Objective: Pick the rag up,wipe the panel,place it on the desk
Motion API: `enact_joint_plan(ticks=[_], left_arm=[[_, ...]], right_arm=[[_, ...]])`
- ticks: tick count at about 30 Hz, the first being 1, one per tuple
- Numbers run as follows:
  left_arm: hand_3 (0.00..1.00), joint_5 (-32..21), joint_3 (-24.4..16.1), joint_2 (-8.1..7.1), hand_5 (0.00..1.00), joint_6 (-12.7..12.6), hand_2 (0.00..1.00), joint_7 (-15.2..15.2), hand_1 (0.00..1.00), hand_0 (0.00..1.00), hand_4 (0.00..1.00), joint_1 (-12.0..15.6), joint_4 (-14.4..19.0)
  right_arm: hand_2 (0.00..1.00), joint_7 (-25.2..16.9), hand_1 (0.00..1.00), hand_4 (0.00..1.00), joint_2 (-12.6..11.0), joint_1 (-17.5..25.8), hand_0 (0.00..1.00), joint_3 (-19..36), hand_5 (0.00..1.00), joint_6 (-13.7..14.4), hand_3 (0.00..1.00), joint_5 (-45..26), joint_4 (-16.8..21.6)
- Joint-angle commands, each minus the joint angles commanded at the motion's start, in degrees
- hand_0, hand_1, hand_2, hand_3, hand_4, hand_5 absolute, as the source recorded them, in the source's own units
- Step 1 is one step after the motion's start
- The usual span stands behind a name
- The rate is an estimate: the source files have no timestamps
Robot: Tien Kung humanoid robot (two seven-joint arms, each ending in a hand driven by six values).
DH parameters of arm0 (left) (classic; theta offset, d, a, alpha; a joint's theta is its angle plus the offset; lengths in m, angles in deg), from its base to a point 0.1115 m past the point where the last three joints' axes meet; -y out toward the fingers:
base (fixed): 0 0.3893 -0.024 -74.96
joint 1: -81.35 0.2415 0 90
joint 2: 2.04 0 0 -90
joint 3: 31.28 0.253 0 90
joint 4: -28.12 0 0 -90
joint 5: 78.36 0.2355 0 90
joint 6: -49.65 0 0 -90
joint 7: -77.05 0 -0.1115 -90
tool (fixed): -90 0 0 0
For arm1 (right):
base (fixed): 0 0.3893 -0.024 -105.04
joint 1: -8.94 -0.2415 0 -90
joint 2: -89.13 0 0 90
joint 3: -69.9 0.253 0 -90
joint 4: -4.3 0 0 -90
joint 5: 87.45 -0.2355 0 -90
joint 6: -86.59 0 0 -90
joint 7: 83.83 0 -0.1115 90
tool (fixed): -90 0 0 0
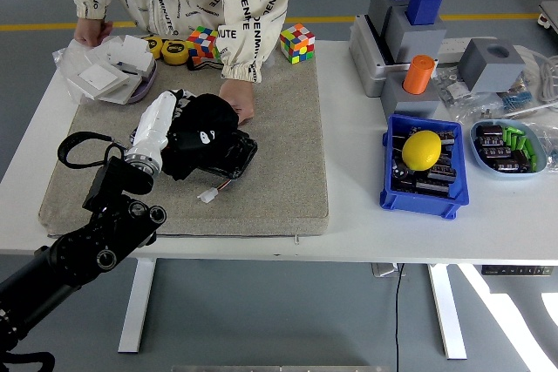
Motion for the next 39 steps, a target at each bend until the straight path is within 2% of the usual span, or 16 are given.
enact_joint_plan(ticks=[5, 6, 10, 17, 23, 29, 30, 39], left_arm=[[0.55, -1.0, 4.3, -0.06, 0.002, 0.4, 0.246, 0.7, 0.2, 0.19, 0.594, -0.4, 2.3], [0.518, -1.2, 4.9, -0.04, 0.002, 0.5, 0.186, 0.7, 0.167, 0.183, 0.592, -0.4, 2.6], [0.518, -1.8, 6.7, -0.17, 0.002, 0.9, 0.186, 1.0, 0.167, 0.183, 0.592, -0.7, 3.6], [0.518, -2.2, 7.2, 0.02, 0.002, 0.8, 0.185, 0.8, 0.165, 0.183, 0.591, -0.6, 3.7], [0.519, -1.6, 4.2, 0.25, 0.002, 0.1, 0.185, -0.2, 0.164, 0.184, 0.592, -0.3, 1.4], [0.519, -0.4, 0.2, 0.29, 0.002, -0.5, 0.185, -1.1, 0.164, 0.184, 0.592, -0.2, -2.2], [0.551, -0.5, -0.2, 0.29, 0.002, -0.5, 0.245, -1.2, 0.198, 0.177, 0.593, -0.2, -2.9], [0.551, 0.8, -6.4, 0.43, 0.002, -0.7, 0.245, -2.0, 0.197, 0.177, 0.593, -1.0, -9.0]], right_arm=[[0.489, 0.0, 0.547, 0.844, 0.0, 0.0, 0.521, -0.2, 0.349, 0.0, 0.52, 0.0, 0.0], [0.489, 0.0, 0.547, 0.844, 0.0, 0.0, 0.521, -0.1, 0.35, 0.0, 0.52, 0.0, 0.0], [0.489, 0.0, 0.547, 0.844, 0.0, 0.0, 0.521, 0.0, 0.35, 0.0, 0.52, 0.1, 0.0], [0.489, 0.0, 0.548, 0.844, -0.1, -0.1, 0.521, -0.5, 0.35, 0.0, 0.52, -0.1, 0.0], [0.489, 0.0, 0.548, 0.844, -0.1, -0.2, 0.521, -0.8, 0.35, 0.0, 0.52, -0.3, 0.0], [0.489, 0.0, 0.548, 0.844, -0.2, 0.0, 0.521, -0.6, 0.35, 0.0, 0.52, -0.2, 0.0], [0.489, 0.0, 0.548, 0.843, -0.2, 0.0, 0.522, -0.6, 0.35, 0.0, 0.52, -0.2, -0.1], [0.489, 0.0, 0.55, 0.844, -0.2, 0.0, 0.521, -0.8, 0.35, 0.0, 0.52, -0.4, 0.0]])
